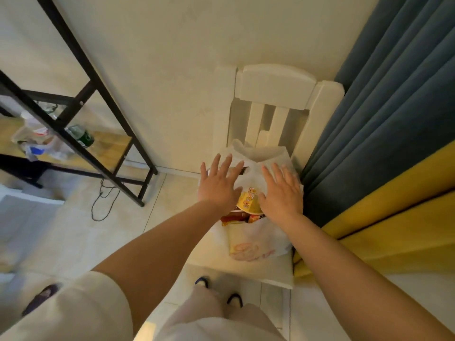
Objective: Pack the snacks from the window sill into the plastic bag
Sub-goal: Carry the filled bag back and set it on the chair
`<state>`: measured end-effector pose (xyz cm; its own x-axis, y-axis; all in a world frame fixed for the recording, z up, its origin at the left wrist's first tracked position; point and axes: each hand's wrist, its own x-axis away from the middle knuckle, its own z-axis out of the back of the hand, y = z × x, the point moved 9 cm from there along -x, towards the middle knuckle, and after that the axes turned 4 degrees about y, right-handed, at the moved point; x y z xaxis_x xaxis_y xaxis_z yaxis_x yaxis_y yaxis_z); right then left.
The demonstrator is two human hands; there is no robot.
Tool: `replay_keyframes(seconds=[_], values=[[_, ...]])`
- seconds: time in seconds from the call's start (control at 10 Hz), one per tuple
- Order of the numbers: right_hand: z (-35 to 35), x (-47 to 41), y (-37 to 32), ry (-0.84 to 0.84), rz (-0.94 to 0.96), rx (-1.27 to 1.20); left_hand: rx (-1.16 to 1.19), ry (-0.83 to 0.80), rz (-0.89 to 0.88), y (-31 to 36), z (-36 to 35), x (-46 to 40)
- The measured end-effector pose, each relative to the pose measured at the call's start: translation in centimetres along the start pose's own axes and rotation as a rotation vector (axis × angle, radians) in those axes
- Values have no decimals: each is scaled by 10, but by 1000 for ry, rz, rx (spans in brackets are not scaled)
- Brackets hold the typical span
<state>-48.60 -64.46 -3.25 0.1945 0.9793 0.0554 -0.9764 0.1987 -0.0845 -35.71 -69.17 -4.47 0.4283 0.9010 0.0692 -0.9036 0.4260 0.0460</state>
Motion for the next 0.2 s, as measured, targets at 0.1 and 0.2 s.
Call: replay_keyframes(seconds=[0.1, 0.2], values=[[-5, 25, -11, -34, 15, -5, -77, -45, -28, -1, -8, 29], [-10, 44, -17, -57, 4, -22, -85, -80, -35, -3, -12, 50]])
